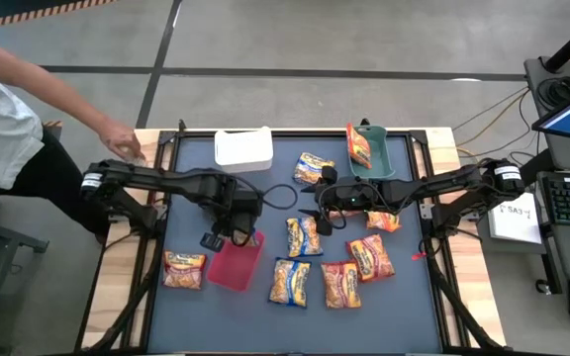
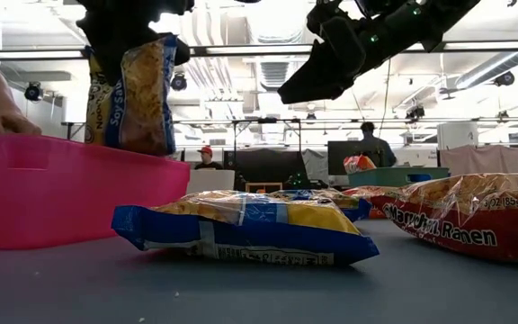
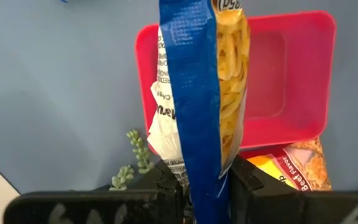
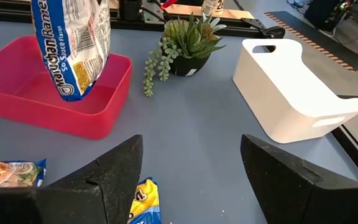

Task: Sort Maruchan noodles
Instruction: Put the left blue noodle pack into the red bin

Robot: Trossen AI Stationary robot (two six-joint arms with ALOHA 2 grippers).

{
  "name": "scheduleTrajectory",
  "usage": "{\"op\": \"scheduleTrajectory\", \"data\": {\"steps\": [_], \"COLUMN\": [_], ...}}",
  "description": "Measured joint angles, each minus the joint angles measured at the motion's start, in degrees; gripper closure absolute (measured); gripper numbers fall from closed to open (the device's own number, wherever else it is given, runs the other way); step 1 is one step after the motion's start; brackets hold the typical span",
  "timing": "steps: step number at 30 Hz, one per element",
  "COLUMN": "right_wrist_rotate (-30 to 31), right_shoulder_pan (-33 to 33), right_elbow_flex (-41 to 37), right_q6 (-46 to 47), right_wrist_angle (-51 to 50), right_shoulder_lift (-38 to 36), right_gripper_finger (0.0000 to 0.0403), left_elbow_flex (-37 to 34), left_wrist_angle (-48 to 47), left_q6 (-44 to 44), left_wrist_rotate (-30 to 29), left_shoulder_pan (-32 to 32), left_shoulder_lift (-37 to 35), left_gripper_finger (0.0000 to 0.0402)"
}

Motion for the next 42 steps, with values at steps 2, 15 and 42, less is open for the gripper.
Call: {"op": "scheduleTrajectory", "data": {"steps": [2, 15, 42], "right_wrist_rotate": [0.0, 0.01, 0.0], "right_shoulder_pan": [0.0, 0.0, -0.01], "right_elbow_flex": [0.0, 0.0, 0.0], "right_q6": [0.0, 0.0, 0.02], "right_wrist_angle": [0.0, 0.02, 0.03], "right_shoulder_lift": [0.0, 0.0, 0.0], "right_gripper_finger": [0.0147, 0.0147, 0.0142], "left_elbow_flex": [-0.83, -6.93, -8.07], "left_wrist_angle": [0.14, 6.13, 9.67], "left_q6": [0.04, 0.35, -2.1], "left_wrist_rotate": [0.0, -0.02, -4.88], "left_shoulder_pan": [0.0, 0.0, 0.07], "left_shoulder_lift": [0.0, 0.0, 0.0], "left_gripper_finger": [0.0357, 0.0357, 0.0289]}}
